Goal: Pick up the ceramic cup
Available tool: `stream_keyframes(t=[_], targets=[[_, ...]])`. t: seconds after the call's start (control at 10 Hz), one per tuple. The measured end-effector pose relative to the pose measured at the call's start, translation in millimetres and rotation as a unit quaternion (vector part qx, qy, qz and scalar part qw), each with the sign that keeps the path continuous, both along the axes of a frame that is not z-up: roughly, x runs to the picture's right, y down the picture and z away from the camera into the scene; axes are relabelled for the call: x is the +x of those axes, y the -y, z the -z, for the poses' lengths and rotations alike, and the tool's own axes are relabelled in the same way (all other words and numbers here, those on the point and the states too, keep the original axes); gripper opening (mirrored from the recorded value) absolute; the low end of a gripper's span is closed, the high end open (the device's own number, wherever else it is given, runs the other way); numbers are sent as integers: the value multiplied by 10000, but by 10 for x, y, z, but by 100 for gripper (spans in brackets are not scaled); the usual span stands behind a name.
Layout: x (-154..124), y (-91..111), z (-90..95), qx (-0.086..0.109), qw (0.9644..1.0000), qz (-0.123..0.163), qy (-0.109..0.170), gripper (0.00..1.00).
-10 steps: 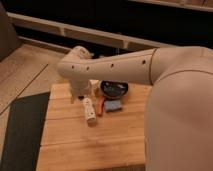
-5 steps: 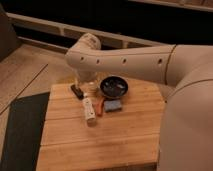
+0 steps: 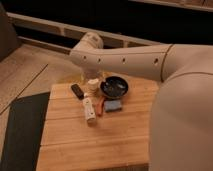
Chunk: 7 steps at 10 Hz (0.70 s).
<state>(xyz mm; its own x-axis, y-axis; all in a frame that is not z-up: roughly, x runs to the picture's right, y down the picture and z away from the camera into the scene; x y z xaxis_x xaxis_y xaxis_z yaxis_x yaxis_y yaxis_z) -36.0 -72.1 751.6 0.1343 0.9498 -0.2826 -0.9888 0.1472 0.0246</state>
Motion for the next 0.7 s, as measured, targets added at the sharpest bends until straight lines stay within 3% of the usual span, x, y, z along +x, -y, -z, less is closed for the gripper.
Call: stream_keyframes(t=[0.2,0.3,0.5,0.6,0.7], targets=[[134,335,-229,303,9994,47,-162,65],[124,511,-450,444,9989,59,-139,65],[30,565,-756,435,9990,-38,38,65],[-28,507,-986,325,9990,-221,210,65],[-47,469,-1085,262,9988,-308,288,65]])
